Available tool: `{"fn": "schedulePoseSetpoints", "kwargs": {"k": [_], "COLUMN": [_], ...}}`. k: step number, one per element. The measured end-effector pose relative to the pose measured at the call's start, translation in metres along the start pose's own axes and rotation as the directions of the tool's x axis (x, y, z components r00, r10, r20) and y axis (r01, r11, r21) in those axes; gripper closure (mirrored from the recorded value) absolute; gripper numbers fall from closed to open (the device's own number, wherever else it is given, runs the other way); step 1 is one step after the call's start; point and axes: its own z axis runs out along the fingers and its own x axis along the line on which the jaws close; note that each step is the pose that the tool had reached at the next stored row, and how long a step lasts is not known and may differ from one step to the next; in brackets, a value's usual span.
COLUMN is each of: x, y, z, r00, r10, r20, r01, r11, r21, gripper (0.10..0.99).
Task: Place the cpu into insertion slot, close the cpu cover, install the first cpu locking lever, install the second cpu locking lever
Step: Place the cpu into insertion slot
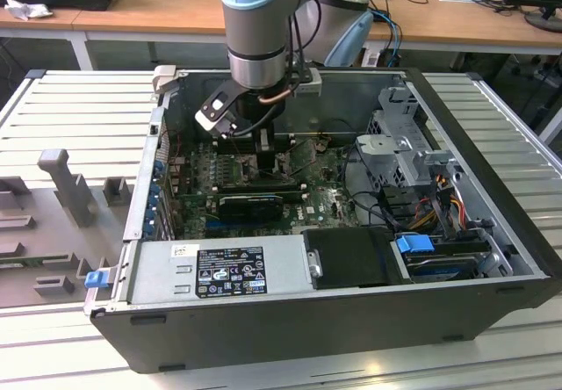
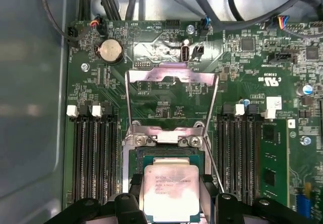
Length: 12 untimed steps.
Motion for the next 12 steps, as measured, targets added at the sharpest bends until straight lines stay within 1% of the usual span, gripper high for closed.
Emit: {"fn": "schedulePoseSetpoints", "kwargs": {"k": [5,9,12], "x": [0.0017,0.0019,0.0019], "y": [0.0003,0.0004,0.0003], "z": [0.0026,0.0071,0.0072], "r00": [1.0000,1.0000,1.0000], "r10": [0.005,0.006,0.006], "r20": [0.0010,0.0010,0.0013], "r01": [-0.005,-0.006,-0.006], "r11": [1.0000,1.0000,1.0000], "r21": [0.000,0.001,0.001], "gripper": [0.557,0.557,0.557]}}
